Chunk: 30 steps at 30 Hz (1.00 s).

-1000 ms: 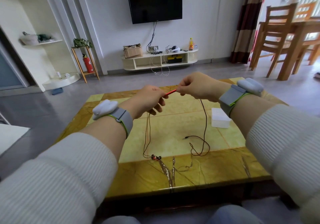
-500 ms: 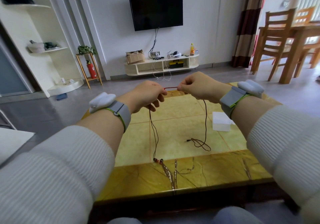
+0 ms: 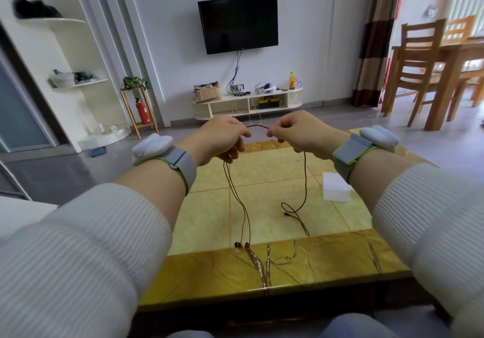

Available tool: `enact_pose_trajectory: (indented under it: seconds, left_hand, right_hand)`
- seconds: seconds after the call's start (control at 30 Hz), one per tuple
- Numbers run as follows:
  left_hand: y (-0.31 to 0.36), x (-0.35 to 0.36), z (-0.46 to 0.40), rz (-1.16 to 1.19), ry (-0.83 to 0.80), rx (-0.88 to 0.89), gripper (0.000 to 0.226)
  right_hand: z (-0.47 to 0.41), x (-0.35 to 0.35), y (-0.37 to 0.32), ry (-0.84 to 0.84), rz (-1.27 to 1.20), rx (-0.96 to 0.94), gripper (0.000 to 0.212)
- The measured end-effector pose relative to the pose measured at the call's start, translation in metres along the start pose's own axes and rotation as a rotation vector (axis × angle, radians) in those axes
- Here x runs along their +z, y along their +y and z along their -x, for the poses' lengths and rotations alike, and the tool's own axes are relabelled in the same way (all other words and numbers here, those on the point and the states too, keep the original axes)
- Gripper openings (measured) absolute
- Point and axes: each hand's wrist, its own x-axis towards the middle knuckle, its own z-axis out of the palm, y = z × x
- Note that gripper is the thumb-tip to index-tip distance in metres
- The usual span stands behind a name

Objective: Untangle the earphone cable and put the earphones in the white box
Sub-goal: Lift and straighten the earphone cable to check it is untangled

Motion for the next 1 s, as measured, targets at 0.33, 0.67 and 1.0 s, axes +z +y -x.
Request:
enact_pose_trajectory:
  seconds: [0.33, 0.67, 1.0]
  left_hand:
    - [0.003, 0.009, -0.002, -0.024, 0.084, 0.046, 0.030]
    - [0.010, 0.013, 0.000, -0.079, 0.068, 0.074, 0.029]
    - [0.012, 0.004, -0.001, -0.130, 0.106, 0.027, 0.023]
  right_hand:
    - [0.001, 0.004, -0.008, 0.008, -0.002, -0.024, 0.027]
    - [0.001, 0.010, -0.011, -0.001, -0.057, -0.034, 0.025]
    - [0.005, 0.006, 0.003, 0.012, -0.070, 0.029, 0.022]
